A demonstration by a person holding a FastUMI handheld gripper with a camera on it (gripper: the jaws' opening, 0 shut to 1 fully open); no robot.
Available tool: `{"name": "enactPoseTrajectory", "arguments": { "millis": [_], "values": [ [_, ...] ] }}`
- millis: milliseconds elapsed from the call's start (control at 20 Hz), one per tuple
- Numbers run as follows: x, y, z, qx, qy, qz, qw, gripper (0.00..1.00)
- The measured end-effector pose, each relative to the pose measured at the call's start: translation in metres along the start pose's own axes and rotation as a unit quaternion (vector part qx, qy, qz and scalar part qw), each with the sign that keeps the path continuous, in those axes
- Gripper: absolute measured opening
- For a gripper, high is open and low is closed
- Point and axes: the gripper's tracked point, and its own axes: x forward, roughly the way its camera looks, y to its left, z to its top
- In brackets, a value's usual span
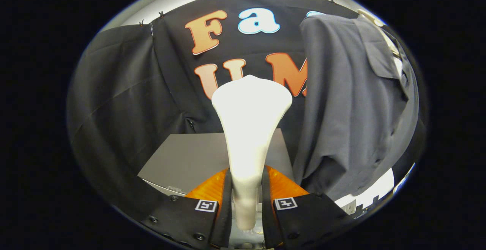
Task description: Iron the clothes twice with a garment steamer, once on the left side and once on the right side.
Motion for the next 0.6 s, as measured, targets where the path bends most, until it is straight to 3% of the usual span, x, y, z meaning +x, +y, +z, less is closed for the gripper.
{"name": "enactPoseTrajectory", "arguments": {
  "millis": [350, 600],
  "values": [
    [-0.049, -0.060, 0.021, 0.004, -0.036, -0.038, 0.999, 0.41],
    [-0.074, -0.073, 0.025, 0.001, -0.043, -0.033, 0.999, 0.41]
  ]
}}
